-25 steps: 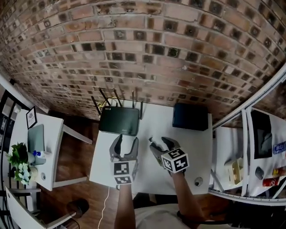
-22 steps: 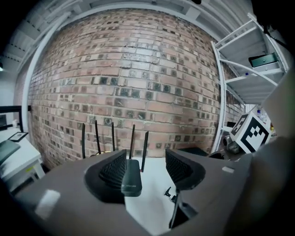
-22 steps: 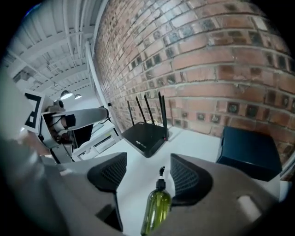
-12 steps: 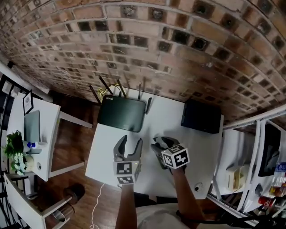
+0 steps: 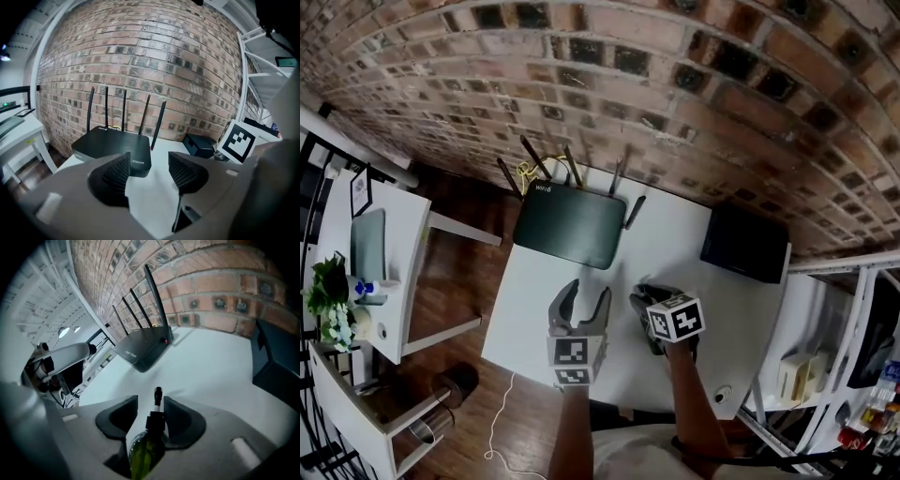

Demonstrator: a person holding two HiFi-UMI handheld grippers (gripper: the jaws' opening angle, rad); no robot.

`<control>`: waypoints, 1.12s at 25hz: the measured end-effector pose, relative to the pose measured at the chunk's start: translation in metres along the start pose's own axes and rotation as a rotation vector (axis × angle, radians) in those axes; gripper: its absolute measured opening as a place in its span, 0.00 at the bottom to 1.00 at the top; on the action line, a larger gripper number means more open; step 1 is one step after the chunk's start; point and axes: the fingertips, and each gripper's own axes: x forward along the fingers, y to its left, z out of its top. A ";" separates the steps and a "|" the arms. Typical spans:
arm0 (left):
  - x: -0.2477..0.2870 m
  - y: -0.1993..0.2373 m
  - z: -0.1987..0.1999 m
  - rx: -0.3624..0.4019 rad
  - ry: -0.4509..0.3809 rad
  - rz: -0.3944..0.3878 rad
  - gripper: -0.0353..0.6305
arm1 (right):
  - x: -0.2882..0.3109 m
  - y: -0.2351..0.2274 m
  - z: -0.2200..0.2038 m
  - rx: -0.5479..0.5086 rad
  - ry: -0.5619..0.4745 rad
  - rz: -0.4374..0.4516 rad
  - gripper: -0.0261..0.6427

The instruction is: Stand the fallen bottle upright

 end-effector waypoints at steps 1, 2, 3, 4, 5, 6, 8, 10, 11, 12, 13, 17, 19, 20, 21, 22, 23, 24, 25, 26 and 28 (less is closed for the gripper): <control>0.000 0.002 -0.002 -0.005 0.004 0.001 0.47 | 0.002 -0.001 -0.002 0.003 0.013 -0.003 0.28; -0.001 0.004 -0.003 -0.010 0.007 0.002 0.47 | 0.004 -0.002 -0.004 -0.004 0.031 -0.012 0.28; -0.002 0.006 -0.004 -0.014 0.009 0.004 0.47 | 0.006 -0.003 -0.007 -0.019 0.053 -0.023 0.28; -0.003 0.007 -0.004 -0.017 0.010 0.005 0.47 | 0.008 -0.004 -0.011 -0.035 0.073 -0.033 0.28; -0.004 0.008 -0.004 -0.017 0.008 0.005 0.47 | 0.009 -0.006 -0.015 -0.046 0.087 -0.043 0.27; -0.006 0.008 -0.002 -0.015 0.004 0.006 0.47 | 0.009 -0.006 -0.017 -0.050 0.093 -0.051 0.23; -0.010 0.009 0.004 -0.008 -0.008 0.008 0.47 | 0.007 -0.005 -0.018 -0.044 0.089 -0.054 0.22; -0.013 0.010 0.010 -0.003 -0.021 0.007 0.47 | 0.002 0.000 -0.015 -0.040 0.074 -0.044 0.22; -0.014 0.010 0.013 -0.002 -0.027 0.005 0.47 | -0.001 0.003 -0.013 -0.045 0.061 -0.040 0.22; -0.016 0.009 0.015 0.000 -0.032 0.002 0.47 | -0.005 0.005 -0.010 -0.050 0.049 -0.038 0.22; -0.017 0.008 0.016 0.002 -0.037 -0.002 0.47 | -0.009 0.006 -0.009 -0.055 0.042 -0.045 0.22; -0.024 -0.007 0.020 0.006 -0.041 -0.040 0.47 | -0.028 0.003 -0.012 -0.058 0.010 -0.088 0.22; -0.030 -0.015 0.022 0.005 -0.033 -0.065 0.47 | -0.038 0.006 -0.010 -0.062 -0.023 -0.096 0.22; -0.032 -0.019 0.023 0.008 -0.037 -0.076 0.47 | -0.042 0.008 -0.010 -0.068 -0.039 -0.098 0.22; -0.034 -0.022 0.025 0.012 -0.045 -0.087 0.47 | -0.046 0.011 -0.010 -0.074 -0.055 -0.098 0.22; -0.037 -0.025 0.026 0.018 -0.050 -0.097 0.47 | -0.050 0.014 -0.010 -0.082 -0.072 -0.096 0.22; -0.039 -0.028 0.027 0.025 -0.053 -0.103 0.47 | -0.055 0.017 -0.011 -0.095 -0.091 -0.091 0.22; -0.042 -0.031 0.029 0.033 -0.056 -0.109 0.47 | -0.060 0.021 -0.012 -0.109 -0.111 -0.087 0.22; -0.045 -0.034 0.032 0.041 -0.060 -0.116 0.47 | -0.065 0.025 -0.013 -0.123 -0.129 -0.086 0.22; -0.048 -0.037 0.034 0.046 -0.067 -0.124 0.47 | -0.070 0.028 -0.015 -0.136 -0.148 -0.088 0.22; -0.054 -0.044 0.040 0.052 -0.090 -0.148 0.47 | -0.081 0.032 -0.019 -0.154 -0.190 -0.100 0.22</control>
